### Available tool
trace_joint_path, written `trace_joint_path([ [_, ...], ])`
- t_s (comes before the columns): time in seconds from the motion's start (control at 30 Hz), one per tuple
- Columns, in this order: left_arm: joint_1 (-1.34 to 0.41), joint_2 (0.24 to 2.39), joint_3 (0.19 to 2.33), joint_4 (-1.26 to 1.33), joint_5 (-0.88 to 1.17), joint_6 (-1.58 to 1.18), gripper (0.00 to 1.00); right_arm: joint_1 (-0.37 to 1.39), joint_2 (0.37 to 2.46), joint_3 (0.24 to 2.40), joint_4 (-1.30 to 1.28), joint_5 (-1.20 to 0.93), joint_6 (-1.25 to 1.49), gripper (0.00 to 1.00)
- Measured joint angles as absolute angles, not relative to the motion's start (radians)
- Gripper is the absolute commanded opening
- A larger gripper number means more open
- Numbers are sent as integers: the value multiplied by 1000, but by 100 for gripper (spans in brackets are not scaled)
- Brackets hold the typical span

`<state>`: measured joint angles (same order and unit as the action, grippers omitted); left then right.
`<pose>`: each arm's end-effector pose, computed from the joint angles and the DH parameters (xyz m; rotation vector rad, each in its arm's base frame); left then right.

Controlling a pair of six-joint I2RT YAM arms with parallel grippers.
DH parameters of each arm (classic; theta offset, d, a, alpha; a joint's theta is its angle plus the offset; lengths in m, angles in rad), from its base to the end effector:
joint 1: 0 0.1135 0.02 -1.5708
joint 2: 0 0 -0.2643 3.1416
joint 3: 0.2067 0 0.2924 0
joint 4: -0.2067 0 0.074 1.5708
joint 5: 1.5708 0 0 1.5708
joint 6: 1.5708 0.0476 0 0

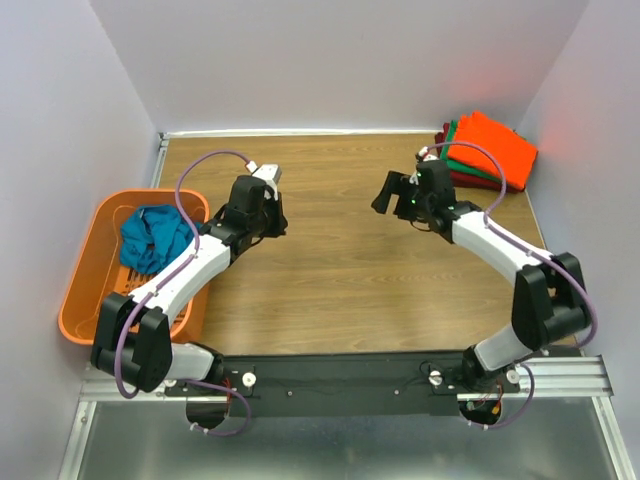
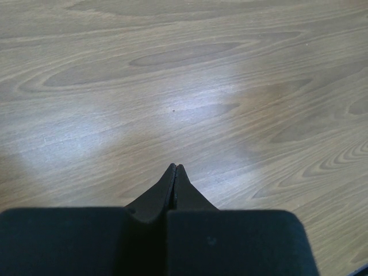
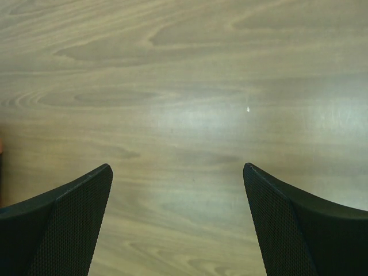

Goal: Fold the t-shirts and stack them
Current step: Reset both grippers

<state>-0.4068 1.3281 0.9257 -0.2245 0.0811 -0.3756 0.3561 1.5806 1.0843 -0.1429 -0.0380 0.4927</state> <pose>0.3122 -0.1387 0.2420 0.0815 2.2439 -0.5211 0.3746 0.1413 0.2218 0.1326 2.2537 0.5064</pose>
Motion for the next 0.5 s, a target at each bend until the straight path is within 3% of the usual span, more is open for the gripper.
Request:
trace_joint_path([
  [0.3, -407, 1299, 925, -206, 80, -390, 0, 354, 1264, 841, -120, -77, 543, 100],
  [0.5, -407, 1254, 921, -190, 80, -393, 0, 354, 1202, 807, -126, -103, 566, 100],
])
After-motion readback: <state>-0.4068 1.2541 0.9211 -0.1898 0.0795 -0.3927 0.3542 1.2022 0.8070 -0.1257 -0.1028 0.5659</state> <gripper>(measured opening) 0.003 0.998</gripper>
